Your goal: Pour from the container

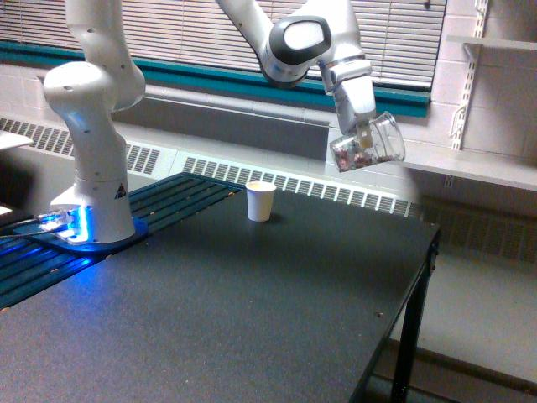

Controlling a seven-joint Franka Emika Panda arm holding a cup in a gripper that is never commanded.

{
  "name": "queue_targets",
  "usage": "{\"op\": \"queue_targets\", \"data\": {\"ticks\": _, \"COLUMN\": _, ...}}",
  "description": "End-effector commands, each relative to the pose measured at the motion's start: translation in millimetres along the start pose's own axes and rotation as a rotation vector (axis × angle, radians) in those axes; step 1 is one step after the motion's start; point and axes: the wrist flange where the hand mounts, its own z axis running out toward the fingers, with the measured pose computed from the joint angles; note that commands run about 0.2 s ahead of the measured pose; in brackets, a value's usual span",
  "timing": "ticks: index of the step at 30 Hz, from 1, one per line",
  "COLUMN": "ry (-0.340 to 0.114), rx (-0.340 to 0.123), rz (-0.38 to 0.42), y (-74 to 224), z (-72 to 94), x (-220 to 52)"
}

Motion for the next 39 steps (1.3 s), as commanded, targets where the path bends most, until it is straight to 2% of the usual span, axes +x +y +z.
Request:
{"op": "queue_targets", "data": {"ticks": 1, "ry": 0.015, "rx": 0.039, "rz": -0.053, "y": -46.4, "z": -17.0, "x": -22.0}}
{"op": "queue_targets", "data": {"ticks": 17, "ry": -0.004, "rx": 0.098, "rz": -0.193, "y": -129.3, "z": -34.3, "x": -78.8}}
{"op": "queue_targets", "data": {"ticks": 29, "ry": -0.028, "rx": 0.127, "rz": -0.279, "y": -161.5, "z": -50.3, "x": -130.8}}
{"op": "queue_targets", "data": {"ticks": 39, "ry": -0.051, "rx": 0.129, "rz": -0.346, "y": -169.1, "z": -65.1, "x": -180.1}}
